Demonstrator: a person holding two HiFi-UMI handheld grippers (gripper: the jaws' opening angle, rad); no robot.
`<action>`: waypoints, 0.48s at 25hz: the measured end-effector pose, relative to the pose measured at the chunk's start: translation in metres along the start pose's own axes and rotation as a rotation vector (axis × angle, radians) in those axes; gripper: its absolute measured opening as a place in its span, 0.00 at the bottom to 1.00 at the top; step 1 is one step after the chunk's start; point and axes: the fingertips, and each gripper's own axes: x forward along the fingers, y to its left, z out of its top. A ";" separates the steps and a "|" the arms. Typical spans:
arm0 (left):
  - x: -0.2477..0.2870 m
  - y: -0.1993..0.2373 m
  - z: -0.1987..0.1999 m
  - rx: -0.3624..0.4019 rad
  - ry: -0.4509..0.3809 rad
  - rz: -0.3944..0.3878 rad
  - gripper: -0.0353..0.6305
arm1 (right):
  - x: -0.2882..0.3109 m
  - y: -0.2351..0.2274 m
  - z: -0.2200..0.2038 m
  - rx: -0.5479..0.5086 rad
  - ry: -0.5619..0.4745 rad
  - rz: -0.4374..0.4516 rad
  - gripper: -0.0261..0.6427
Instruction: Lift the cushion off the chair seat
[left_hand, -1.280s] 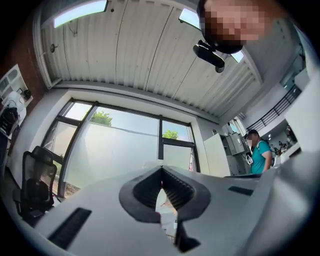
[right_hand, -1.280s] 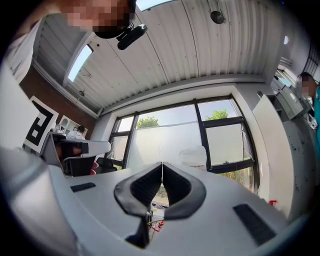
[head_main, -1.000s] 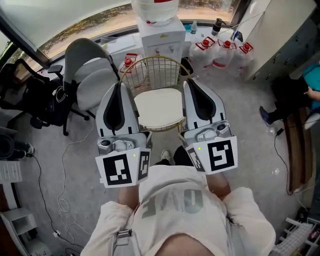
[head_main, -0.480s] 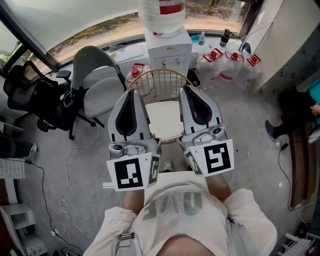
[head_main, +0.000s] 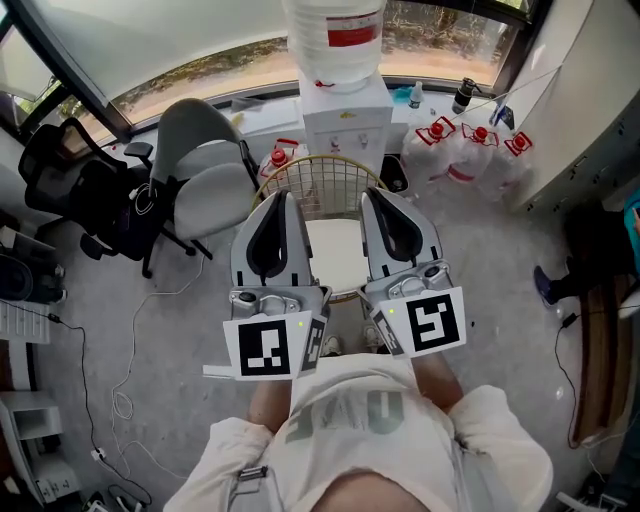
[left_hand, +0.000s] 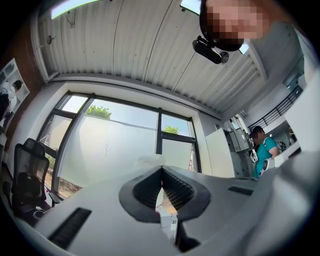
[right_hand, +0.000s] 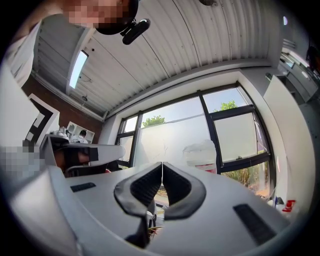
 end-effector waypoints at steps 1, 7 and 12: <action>0.002 -0.001 0.000 0.001 -0.001 0.000 0.07 | 0.001 -0.002 0.000 0.000 0.003 0.002 0.06; 0.014 -0.003 -0.001 -0.003 -0.013 0.003 0.07 | 0.015 -0.007 0.000 -0.013 0.001 0.030 0.06; 0.026 0.004 -0.012 -0.142 -0.012 -0.069 0.10 | 0.030 -0.005 -0.005 -0.013 0.009 0.078 0.06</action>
